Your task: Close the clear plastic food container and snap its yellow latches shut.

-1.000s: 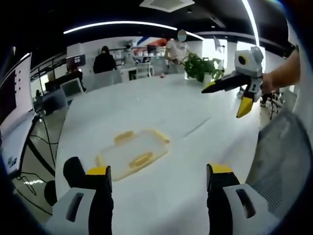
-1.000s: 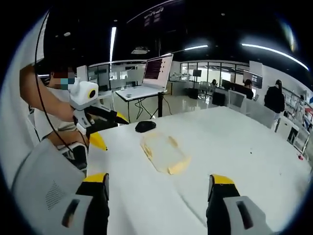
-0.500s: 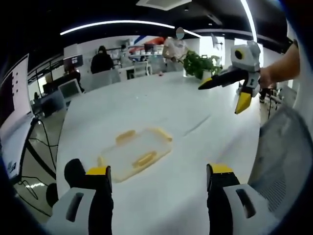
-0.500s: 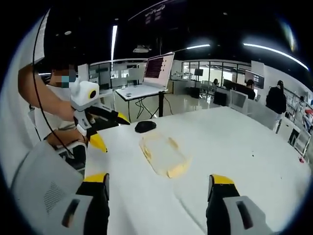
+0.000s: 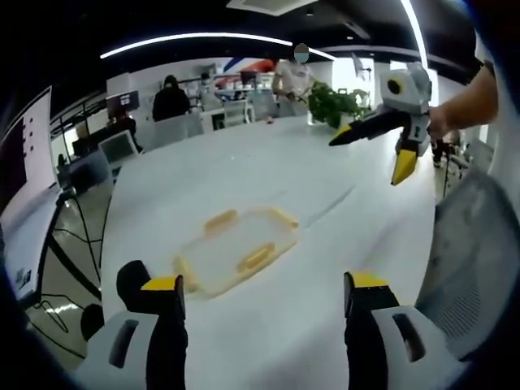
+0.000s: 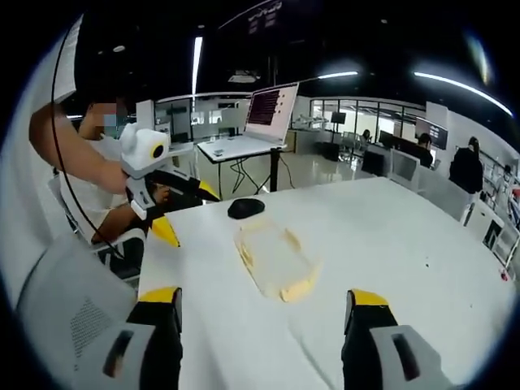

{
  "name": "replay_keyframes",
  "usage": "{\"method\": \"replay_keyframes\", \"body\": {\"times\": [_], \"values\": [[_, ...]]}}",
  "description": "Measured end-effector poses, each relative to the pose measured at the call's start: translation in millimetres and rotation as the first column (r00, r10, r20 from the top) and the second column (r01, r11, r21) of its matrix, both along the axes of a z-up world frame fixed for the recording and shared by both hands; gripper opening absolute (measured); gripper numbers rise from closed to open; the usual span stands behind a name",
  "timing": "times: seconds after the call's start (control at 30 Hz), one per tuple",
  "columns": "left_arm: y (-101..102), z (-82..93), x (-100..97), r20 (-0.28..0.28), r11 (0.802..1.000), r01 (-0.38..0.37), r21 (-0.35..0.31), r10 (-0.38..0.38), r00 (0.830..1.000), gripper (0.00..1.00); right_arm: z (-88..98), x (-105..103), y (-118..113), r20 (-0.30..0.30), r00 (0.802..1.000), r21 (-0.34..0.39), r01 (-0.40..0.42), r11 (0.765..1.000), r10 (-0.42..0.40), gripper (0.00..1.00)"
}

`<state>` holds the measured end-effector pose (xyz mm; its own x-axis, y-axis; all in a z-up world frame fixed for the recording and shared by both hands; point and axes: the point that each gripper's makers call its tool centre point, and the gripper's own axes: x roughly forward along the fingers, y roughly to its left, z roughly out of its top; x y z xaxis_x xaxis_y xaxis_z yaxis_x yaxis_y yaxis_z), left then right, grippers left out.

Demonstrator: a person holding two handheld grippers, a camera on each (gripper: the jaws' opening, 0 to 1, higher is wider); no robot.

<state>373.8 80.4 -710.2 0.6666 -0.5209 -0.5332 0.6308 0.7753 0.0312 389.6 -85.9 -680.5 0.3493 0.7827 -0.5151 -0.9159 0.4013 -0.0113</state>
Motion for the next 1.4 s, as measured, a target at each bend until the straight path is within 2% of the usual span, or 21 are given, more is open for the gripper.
{"method": "replay_keyframes", "body": {"times": [0.47,0.83,0.93,1.17,1.4], "values": [[2.9,-7.8,5.7,-0.01,0.995,0.079,0.058,-0.079,0.997,0.81,-6.7,8.3,11.0,-0.004,0.999,-0.041,-0.045,0.998,0.045,0.81],[3.1,-13.1,14.5,-0.023,0.983,0.155,0.103,-0.153,0.988,0.8,-12.7,18.0,12.6,-0.014,0.997,-0.077,-0.071,0.995,0.07,0.8],[4.4,-16.3,15.3,-0.04,0.976,0.181,0.124,-0.177,0.983,0.77,-15.0,20.7,13.6,-0.016,0.997,-0.089,-0.077,0.993,0.076,0.81],[10.6,-23.0,20.0,-0.059,0.955,0.238,0.176,-0.231,0.971,0.78,-21.7,26.0,15.0,-0.027,0.995,-0.128,-0.102,0.986,0.099,0.8],[14.9,-23.6,33.8,-0.067,0.936,0.279,0.214,-0.271,0.96,0.78,-29.2,31.8,15.6,-0.047,0.991,-0.162,-0.128,0.978,0.122,0.79]]}}
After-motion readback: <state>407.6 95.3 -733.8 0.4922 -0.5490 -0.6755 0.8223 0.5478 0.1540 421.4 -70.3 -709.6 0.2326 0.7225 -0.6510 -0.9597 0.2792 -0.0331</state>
